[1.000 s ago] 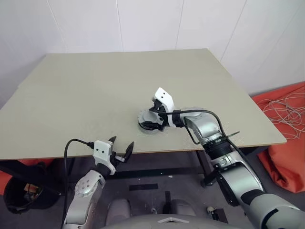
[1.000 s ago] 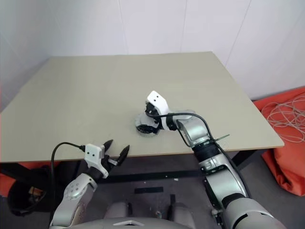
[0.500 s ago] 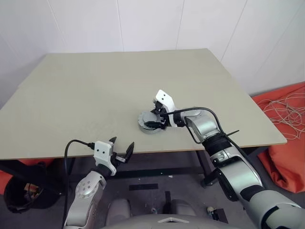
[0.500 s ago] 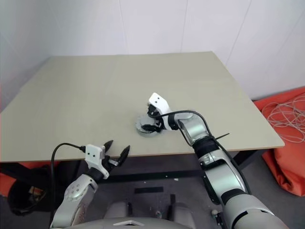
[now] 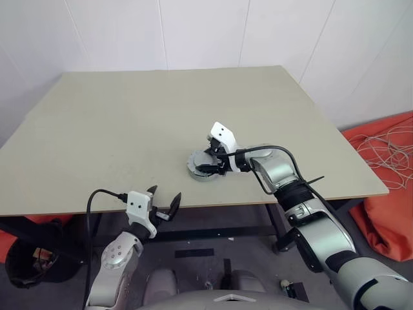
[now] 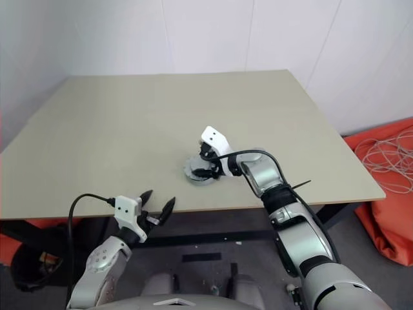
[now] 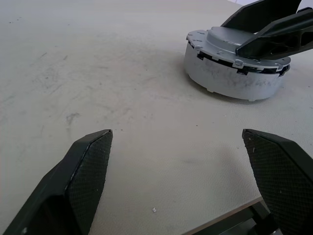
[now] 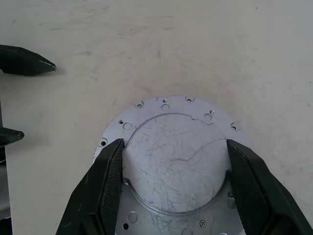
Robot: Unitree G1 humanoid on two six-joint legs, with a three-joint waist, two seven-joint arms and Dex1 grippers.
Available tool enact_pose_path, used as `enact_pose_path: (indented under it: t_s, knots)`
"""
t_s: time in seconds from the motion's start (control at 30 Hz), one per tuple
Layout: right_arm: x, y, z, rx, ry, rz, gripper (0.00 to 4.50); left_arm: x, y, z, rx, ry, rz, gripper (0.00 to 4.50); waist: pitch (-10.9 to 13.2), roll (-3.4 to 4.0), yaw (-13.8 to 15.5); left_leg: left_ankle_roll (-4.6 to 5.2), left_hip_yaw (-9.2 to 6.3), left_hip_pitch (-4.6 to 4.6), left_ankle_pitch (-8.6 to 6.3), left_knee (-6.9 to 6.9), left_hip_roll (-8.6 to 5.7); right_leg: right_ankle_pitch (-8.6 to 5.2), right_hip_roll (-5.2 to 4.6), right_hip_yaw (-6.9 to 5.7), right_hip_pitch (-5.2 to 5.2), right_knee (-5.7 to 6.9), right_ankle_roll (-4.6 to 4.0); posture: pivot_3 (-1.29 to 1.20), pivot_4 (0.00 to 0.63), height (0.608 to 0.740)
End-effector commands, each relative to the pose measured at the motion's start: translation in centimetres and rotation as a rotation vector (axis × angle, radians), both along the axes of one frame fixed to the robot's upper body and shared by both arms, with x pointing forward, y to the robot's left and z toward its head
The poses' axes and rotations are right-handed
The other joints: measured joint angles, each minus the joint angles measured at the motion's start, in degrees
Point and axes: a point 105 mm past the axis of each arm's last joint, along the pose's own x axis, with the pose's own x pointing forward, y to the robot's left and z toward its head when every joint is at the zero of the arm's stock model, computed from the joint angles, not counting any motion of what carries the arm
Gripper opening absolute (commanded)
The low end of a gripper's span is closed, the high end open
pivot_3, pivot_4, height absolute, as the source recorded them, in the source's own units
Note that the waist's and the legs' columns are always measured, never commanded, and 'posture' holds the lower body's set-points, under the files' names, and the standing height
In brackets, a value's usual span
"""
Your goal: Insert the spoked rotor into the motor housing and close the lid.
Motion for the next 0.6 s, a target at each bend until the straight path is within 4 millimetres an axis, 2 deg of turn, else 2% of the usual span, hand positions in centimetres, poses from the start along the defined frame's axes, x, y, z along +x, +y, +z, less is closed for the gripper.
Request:
enact_pose_path:
  t_s: [0.03, 0.33, 0.6]
  knots:
    - [0.2, -0.3, 1.2, 0.005, -0.051, 0.011, 3.14, 0.2, 0.2, 1.1, -0.002, -0.046, 0.0, 4.5, 0.0, 0.0, 0.0, 0.0, 0.0, 0.0, 0.0, 0.0, 0.0, 0.0, 0.0, 0.0, 0.0, 0.0, 0.0, 0.0, 0.0, 0.74]
    - [-0.5, -0.7, 0.0, -0.051, -0.06, 0.042, 3.14, 0.2, 0.1, 0.9, -0.001, -0.044, -0.003, 4.5, 0.0, 0.0, 0.13, 0.01, 0.0, -0.01, 0.0, 0.0, -0.01, 0.0, 0.0, 0.0, 0.01, -0.02, 0.0, 0.0, 0.0, 0.74]
    - [-0.3, -0.1, 0.0, -0.046, -0.054, 0.014, 3.14, 0.2, 0.3, 0.8, 0.003, -0.041, -0.008, 4.5, 0.0, 0.0, 0.05, 0.03, 0.0, 0.02, -0.02, 0.0, 0.0, 0.0, 0.0, 0.0, 0.04, -0.05, 0.0, 0.0, 0.0, 0.74]
